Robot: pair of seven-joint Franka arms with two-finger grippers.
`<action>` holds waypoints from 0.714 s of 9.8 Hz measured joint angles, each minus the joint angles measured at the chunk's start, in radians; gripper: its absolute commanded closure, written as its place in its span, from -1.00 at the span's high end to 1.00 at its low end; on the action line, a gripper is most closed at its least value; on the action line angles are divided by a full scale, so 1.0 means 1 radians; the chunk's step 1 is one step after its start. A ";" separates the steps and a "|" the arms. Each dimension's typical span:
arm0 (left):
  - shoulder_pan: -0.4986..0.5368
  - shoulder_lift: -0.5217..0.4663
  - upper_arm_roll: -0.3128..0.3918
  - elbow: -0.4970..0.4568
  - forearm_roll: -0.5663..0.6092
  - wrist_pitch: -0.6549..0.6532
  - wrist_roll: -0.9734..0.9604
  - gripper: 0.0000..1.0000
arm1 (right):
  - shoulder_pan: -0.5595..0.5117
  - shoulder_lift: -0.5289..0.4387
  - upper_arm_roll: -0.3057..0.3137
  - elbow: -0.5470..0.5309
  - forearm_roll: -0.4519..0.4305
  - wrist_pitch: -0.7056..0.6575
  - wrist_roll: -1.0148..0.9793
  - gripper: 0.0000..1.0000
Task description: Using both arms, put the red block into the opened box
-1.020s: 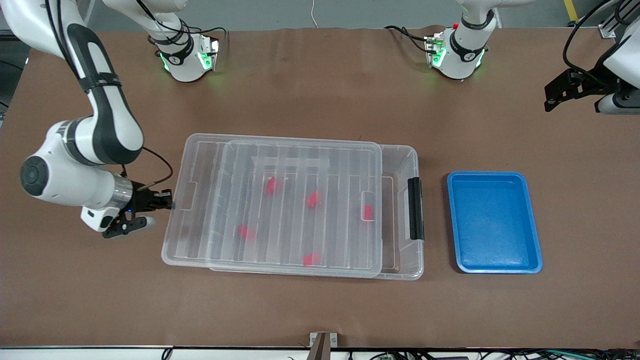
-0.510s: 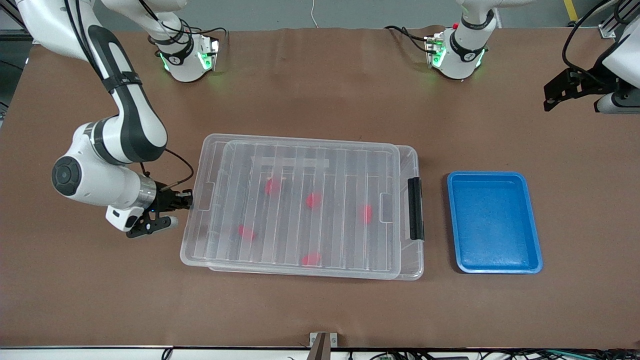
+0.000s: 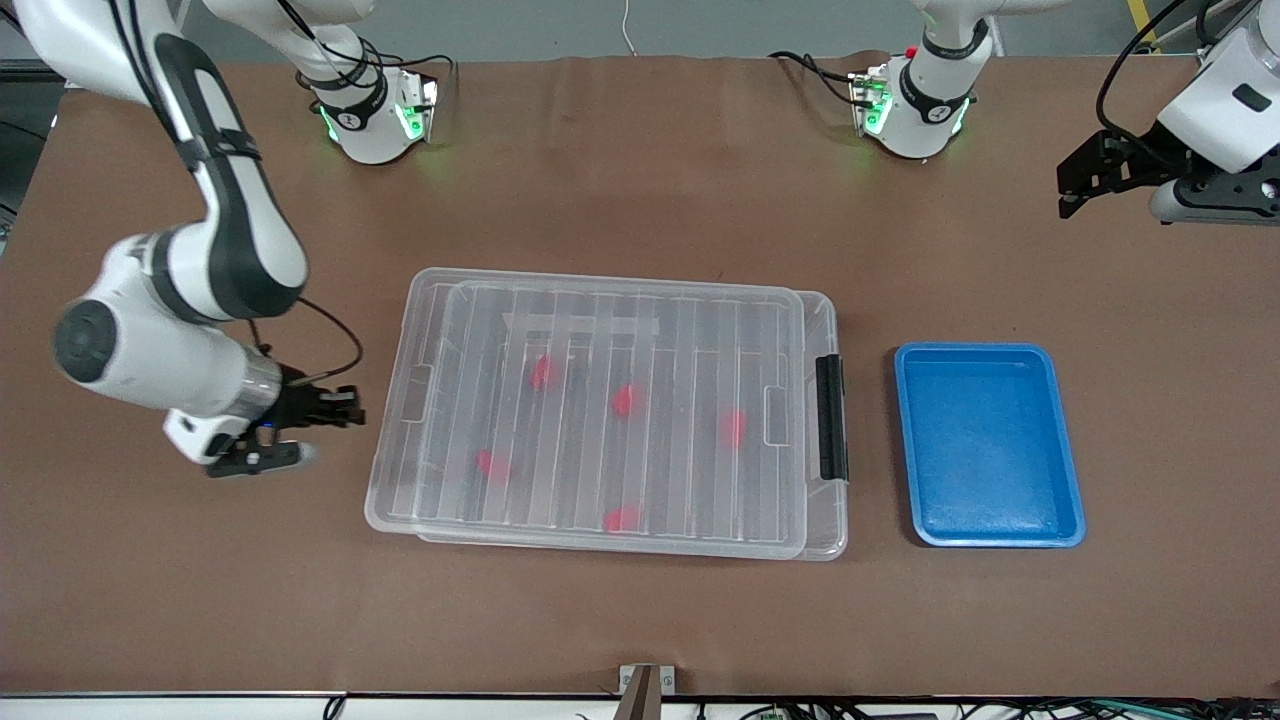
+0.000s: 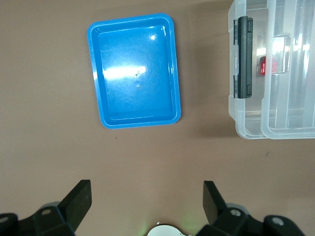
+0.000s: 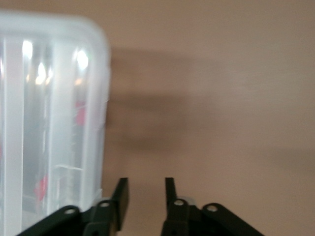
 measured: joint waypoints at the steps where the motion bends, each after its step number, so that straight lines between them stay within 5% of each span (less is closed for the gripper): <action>1: 0.000 0.000 0.001 0.000 0.000 -0.006 0.000 1.00 | -0.024 -0.064 -0.033 0.009 -0.024 -0.043 0.018 1.00; 7: 0.002 0.010 0.003 0.018 0.000 -0.016 0.000 1.00 | -0.033 -0.430 -0.186 0.081 -0.083 -0.471 0.095 1.00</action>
